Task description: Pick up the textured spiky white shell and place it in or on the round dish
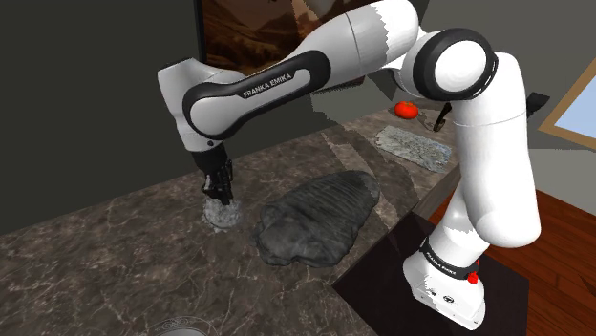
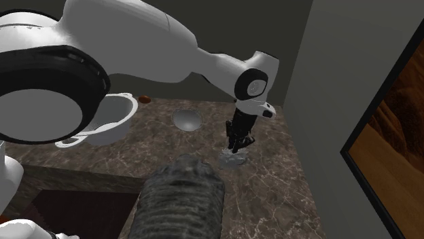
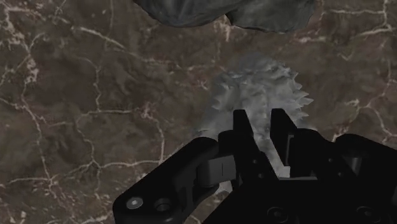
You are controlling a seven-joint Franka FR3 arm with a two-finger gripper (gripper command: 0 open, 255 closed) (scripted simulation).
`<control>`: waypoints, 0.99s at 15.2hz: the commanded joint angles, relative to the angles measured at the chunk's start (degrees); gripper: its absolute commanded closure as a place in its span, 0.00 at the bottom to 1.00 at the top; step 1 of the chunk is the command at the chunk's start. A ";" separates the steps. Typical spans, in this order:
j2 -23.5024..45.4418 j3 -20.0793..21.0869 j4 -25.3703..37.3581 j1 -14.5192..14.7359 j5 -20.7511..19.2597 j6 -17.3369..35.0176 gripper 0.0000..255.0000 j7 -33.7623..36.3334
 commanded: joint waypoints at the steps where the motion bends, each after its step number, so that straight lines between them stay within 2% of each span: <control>1: -0.11 0.20 0.48 0.07 0.32 -1.27 1.00 -0.15; 5: -0.87 0.34 1.04 0.01 0.56 -2.49 1.00 -0.24; 6: -0.87 0.34 1.04 0.01 0.56 -2.49 0.00 -0.24; 8: -15.40 2.14 -23.78 -5.86 6.98 22.17 0.00 1.92; 9: -20.88 2.98 -34.14 -7.66 10.92 34.28 0.00 2.13; 10: -24.99 3.88 -43.37 -8.63 15.75 46.57 0.00 1.64; 11: -27.38 5.12 -51.36 -8.79 22.41 59.24 0.00 -0.24; 12: -27.76 6.11 -54.40 -8.75 26.78 65.05 0.00 -2.19; 15: -24.63 5.34 -53.60 -8.12 23.78 67.27 0.00 -0.07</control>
